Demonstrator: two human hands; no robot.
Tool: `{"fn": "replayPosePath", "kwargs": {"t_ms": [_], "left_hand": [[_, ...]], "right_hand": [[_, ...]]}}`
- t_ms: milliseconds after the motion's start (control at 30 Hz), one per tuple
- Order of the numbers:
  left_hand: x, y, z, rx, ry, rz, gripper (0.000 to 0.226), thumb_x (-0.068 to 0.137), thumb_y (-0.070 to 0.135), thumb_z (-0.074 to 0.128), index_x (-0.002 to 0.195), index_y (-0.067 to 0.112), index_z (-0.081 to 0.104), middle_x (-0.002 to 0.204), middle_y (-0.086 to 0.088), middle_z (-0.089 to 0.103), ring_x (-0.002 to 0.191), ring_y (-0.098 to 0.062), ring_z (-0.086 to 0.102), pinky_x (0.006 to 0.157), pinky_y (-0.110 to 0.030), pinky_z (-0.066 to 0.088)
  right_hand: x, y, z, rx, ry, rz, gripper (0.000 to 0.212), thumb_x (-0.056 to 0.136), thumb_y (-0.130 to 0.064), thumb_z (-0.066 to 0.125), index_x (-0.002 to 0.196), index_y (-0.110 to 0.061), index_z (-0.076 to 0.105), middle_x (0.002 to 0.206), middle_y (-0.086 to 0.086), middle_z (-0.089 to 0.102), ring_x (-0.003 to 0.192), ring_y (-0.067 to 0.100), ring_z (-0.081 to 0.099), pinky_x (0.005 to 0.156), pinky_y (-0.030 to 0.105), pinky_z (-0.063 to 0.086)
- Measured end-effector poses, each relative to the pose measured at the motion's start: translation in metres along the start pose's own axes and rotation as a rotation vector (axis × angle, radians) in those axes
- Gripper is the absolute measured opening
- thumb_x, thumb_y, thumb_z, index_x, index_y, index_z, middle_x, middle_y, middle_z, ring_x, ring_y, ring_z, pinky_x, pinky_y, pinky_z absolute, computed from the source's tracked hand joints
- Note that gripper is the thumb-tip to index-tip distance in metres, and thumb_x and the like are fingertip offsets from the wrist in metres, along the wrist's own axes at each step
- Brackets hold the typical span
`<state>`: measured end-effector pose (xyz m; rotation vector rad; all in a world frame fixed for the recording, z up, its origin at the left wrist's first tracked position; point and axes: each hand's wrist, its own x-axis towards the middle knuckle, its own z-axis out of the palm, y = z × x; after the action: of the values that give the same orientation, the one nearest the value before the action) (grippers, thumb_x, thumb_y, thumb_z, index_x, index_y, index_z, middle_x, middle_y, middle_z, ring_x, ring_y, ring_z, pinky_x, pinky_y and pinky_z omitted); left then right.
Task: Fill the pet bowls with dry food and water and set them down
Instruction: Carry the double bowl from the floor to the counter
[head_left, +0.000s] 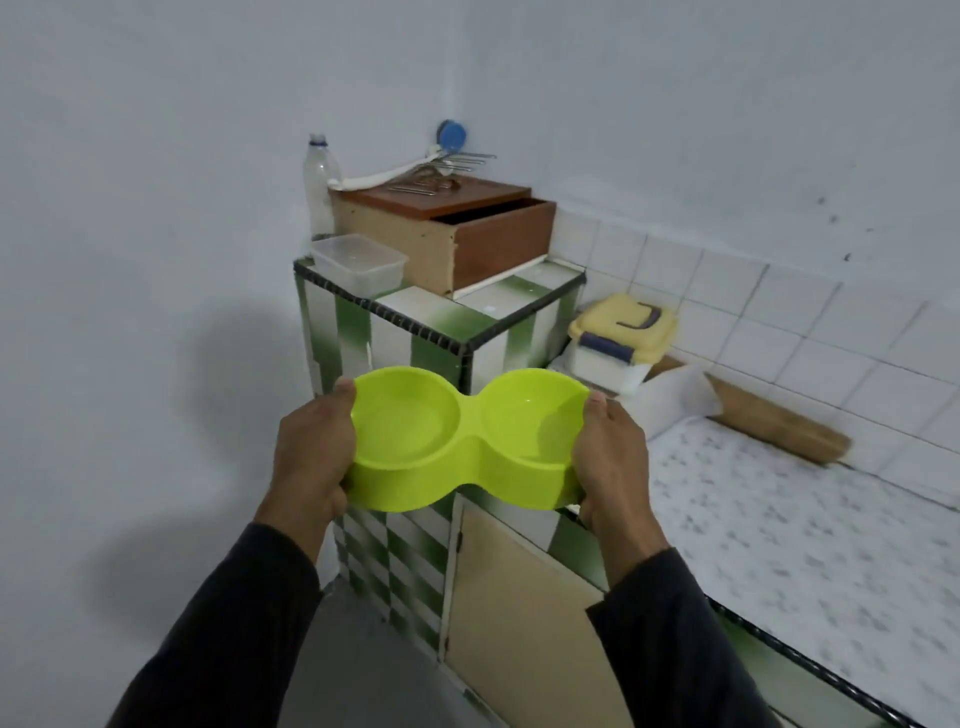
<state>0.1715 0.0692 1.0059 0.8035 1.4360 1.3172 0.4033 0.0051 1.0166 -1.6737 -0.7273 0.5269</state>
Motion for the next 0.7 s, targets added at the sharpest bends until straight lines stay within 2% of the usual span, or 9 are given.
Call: {"fn": "replayPosePath", "kwargs": {"t_ms": [133,300,367,467,633,700], "left_hand": [[-0.043,-0.016,0.062,0.061,-0.084,0.004,0.069,0.091,0.062,0.062,0.142,0.015,0.055,0.139,-0.007,0.055,0.122,-0.037,0.054,0.107,-0.060,0.044],[-0.111,-0.035,0.139,0.091,-0.179,-0.007,0.062,0.098,0.054,0.059,0.143,0.012,0.055,0.128,-0.003,0.055,0.117,-0.032,0.055,0.107,-0.059,0.045],[-0.138,-0.043,0.166,0.089,-0.220,-0.001,0.057,0.098,0.049,0.062,0.141,0.012,0.057,0.128,-0.002,0.057,0.117,-0.030,0.056,0.107,-0.058,0.046],[-0.177,-0.058,0.206,0.096,-0.315,-0.005,0.054,0.090,0.058,0.063,0.129,0.021,0.062,0.132,-0.007,0.061,0.114,-0.033,0.060,0.104,-0.059,0.048],[-0.240,-0.084,0.271,0.111,-0.434,-0.016,0.039,0.095,0.057,0.062,0.117,0.024,0.063,0.125,-0.006,0.064,0.112,-0.035,0.062,0.101,-0.060,0.050],[-0.267,-0.094,0.294,0.106,-0.473,-0.031,0.038,0.099,0.051,0.061,0.124,0.023,0.063,0.124,-0.005,0.062,0.115,-0.034,0.061,0.103,-0.060,0.049]], "right_hand": [[0.012,0.017,-0.077,-0.004,0.091,0.041,0.042,0.108,-0.043,0.033,0.129,-0.020,0.062,0.129,0.005,0.061,0.116,0.030,0.055,0.104,0.053,0.045],[0.023,0.039,-0.178,0.048,0.189,0.098,0.032,0.108,-0.043,0.035,0.113,-0.029,0.063,0.106,-0.003,0.061,0.106,0.026,0.058,0.098,0.048,0.050],[0.025,0.047,-0.217,0.052,0.227,0.110,0.031,0.108,-0.043,0.035,0.115,-0.029,0.062,0.106,-0.003,0.059,0.106,0.027,0.057,0.097,0.047,0.049],[0.026,0.061,-0.276,0.046,0.290,0.121,0.026,0.108,-0.043,0.034,0.109,-0.031,0.058,0.107,-0.003,0.057,0.107,0.027,0.056,0.097,0.048,0.049],[0.023,0.087,-0.369,0.039,0.409,0.149,0.031,0.108,-0.044,0.034,0.112,-0.029,0.060,0.111,0.000,0.060,0.105,0.028,0.056,0.091,0.044,0.049],[0.021,0.096,-0.403,0.030,0.458,0.148,0.029,0.108,-0.044,0.034,0.108,-0.029,0.059,0.110,0.001,0.061,0.105,0.028,0.056,0.093,0.045,0.050]]}}
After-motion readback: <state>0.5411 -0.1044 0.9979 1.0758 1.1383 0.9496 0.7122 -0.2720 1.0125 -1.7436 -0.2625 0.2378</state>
